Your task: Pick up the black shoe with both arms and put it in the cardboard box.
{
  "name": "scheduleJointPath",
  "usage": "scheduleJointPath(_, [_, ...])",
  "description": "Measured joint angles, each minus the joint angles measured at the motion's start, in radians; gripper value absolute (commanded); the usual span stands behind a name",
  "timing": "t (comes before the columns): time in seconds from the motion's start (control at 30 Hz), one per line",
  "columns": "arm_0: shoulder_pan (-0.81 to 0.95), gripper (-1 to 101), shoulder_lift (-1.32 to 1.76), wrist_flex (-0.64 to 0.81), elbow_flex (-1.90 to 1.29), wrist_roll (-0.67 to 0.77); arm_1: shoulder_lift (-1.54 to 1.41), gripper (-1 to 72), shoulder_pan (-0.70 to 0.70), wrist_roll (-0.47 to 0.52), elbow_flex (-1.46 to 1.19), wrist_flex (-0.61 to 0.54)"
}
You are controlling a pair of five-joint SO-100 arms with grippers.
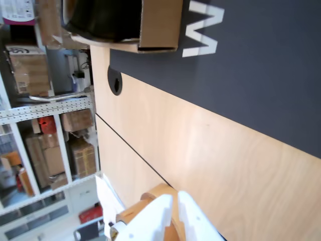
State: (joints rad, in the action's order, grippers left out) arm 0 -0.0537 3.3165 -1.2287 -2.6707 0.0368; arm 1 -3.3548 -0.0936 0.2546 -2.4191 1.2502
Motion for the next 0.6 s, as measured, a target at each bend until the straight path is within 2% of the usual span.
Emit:
scheduleJointPath(0.27, [-0.052,0,-0.008,0.121,-0.204,-0.031,-0.011,-0.2,0.011,-0.023,-0.262,-0.127])
scheduleJointPath(0.6, [-0.084,0,-0.008,0.196,-0.367,-0.118,-0.011,-0.2,0.067,-0.169,-0.537,-0.215])
